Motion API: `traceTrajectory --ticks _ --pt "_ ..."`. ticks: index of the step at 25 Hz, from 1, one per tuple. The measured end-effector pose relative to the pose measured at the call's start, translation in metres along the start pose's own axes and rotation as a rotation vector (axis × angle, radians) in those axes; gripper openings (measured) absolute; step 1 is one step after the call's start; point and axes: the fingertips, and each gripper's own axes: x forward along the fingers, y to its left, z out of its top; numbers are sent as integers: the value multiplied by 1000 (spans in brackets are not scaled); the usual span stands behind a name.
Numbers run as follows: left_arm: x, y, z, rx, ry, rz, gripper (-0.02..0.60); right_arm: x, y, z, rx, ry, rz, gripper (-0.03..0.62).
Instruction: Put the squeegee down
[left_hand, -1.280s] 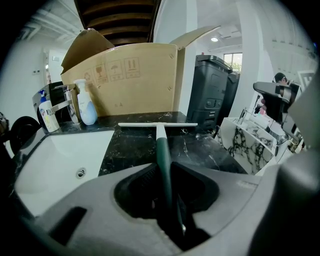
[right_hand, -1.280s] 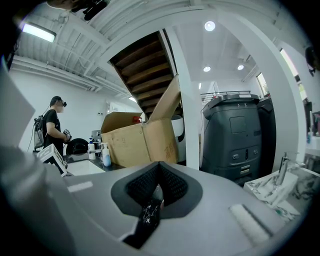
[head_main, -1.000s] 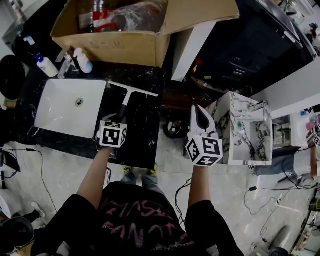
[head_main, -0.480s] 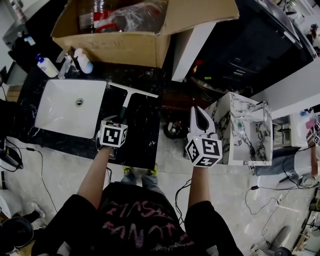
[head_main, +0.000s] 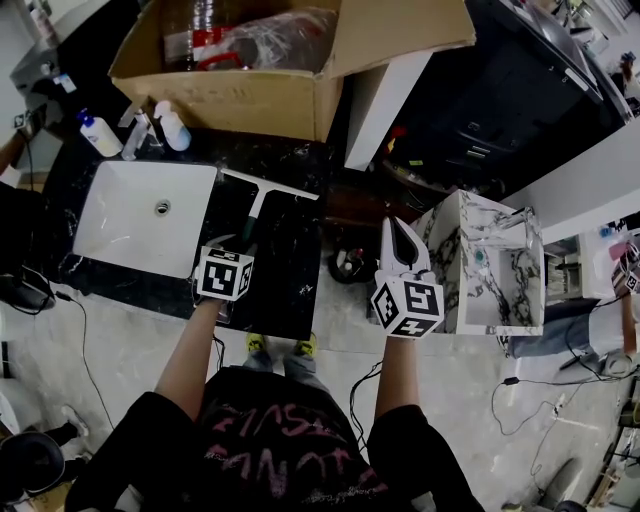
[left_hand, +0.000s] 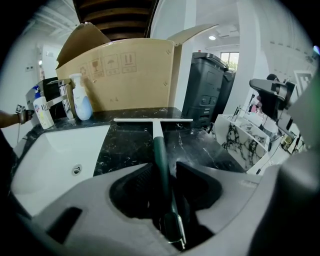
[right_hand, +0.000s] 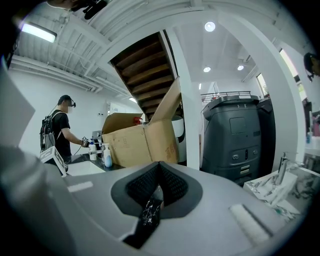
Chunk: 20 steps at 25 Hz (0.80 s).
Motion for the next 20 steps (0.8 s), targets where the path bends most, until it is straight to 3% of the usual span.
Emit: traceTrajectory --ticks 7,20 --pt "-19 6 8 4 -54 19 153 -5 5 3 6 -8 4 12" --pt "-56 23 36 -9 -181 80 78 -8 24 16 -12 -29 44 12"
